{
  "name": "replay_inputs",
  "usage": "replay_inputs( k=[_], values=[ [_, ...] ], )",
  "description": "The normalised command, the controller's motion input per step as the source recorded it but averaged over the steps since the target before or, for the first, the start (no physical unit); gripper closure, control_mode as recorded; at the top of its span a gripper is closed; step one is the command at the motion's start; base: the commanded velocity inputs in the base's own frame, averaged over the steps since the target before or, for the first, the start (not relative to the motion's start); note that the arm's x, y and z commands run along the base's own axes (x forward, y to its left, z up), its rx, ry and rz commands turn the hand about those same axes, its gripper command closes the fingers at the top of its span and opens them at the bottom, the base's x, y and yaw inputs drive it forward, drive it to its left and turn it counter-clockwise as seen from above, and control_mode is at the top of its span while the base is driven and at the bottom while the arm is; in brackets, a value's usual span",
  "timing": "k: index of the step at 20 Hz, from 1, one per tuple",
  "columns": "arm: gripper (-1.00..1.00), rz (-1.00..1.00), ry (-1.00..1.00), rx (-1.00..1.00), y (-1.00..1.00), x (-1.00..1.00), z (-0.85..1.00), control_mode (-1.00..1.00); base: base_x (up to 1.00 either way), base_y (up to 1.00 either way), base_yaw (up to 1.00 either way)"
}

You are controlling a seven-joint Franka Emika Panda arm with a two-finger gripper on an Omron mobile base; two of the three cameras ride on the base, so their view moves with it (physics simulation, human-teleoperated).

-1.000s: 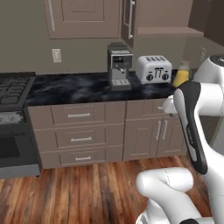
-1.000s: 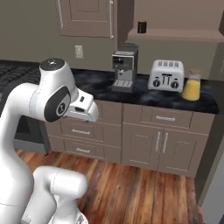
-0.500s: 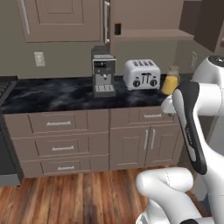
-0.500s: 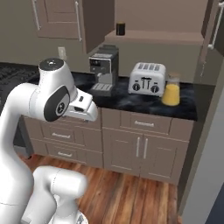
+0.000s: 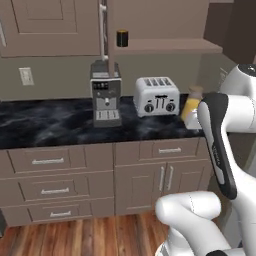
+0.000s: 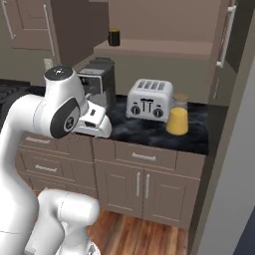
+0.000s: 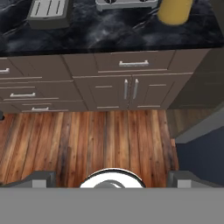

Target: There is a tray on the dining counter. Grab the cup, mug, and pitcher and place them on the tray. The pitcher may be placed next to the tray if it cannot fit the tray.

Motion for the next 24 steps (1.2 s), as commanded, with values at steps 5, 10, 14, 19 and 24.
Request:
replay_inputs(
  k=[5, 10, 14, 19, 24],
  values=[
    [-1.00, 0.00, 0.00, 0.00, 0.00, 0.00, 0.00, 1.00, 0.75, -0.30, 0.00],
    [-1.00, 0.00, 0.00, 0.00, 0.00, 0.00, 0.00, 1.00, 0.65, -0.11, 0.03],
    [-1.00, 0.00, 0.00, 0.00, 0.00, 0.00, 0.00, 1.00, 0.65, -0.11, 0.04],
    [-1.00, 0.00, 0.00, 0.00, 0.00, 0.00, 0.00, 1.00, 0.70, -0.04, 0.02],
    [-1.00, 0.00, 0.00, 0.00, 0.00, 0.00, 0.00, 1.00, 0.65, 0.00, 0.00]
  ],
)
